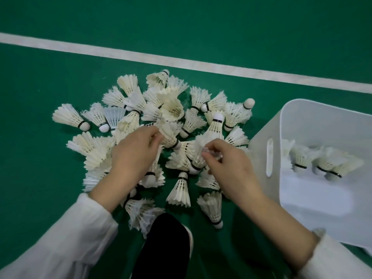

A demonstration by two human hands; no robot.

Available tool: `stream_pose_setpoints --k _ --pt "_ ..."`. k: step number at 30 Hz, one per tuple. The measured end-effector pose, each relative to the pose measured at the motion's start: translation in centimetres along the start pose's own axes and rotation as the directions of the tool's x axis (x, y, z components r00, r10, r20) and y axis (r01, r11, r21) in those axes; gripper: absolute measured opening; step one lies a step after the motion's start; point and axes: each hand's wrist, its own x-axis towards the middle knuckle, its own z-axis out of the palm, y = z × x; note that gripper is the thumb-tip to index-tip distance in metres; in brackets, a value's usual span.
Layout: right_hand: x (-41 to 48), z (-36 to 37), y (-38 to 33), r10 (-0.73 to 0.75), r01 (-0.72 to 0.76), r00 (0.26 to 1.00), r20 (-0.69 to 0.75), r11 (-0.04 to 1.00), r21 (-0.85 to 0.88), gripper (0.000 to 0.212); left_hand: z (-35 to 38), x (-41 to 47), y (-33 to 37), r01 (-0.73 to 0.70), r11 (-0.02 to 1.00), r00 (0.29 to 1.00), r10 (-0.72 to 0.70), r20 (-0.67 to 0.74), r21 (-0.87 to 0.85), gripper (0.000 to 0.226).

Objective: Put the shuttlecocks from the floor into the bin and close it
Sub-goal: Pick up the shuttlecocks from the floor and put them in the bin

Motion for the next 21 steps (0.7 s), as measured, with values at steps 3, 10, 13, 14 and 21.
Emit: stream_pose_setpoints --k 3,10,13,14,21 --pt "-0.2 -3.2 -2.2 -0.068 0.068 0.997 0.02 0.998 0.004 0.013 -2.3 -0.3 1.9 -0.058 0.996 0.998 0.057 -0.019 -0.063 0.024" --pt "-2.0 -18.1 -2.5 -0.075 0.071 0.984 -0.162 0.997 -0.03 0.014 -6.1 -1.4 9.4 -0.166 0.975 0.984 0.154 -0.091 -0.145 0.02" --pt "-4.9 -23.1 0.5 -0.008 -0.006 0.963 -0.268 0.999 -0.052 0.011 -7.1 -2.0 12.6 -0.28 0.956 0.958 0.272 -0.089 -0.091 0.02" --pt "-6.0 -24.0 1.8 0.03 -0.047 0.958 -0.284 0.997 -0.053 0.011 -7.4 -2.2 13.6 -0.301 0.951 0.952 0.297 -0.068 -0.071 0.021" --pt "-10.8 -22.8 9.4 0.316 -0.318 0.924 -0.214 0.948 0.025 0.017 -9.3 -5.9 17.2 -0.446 0.893 0.895 0.444 0.054 0.061 0.022"
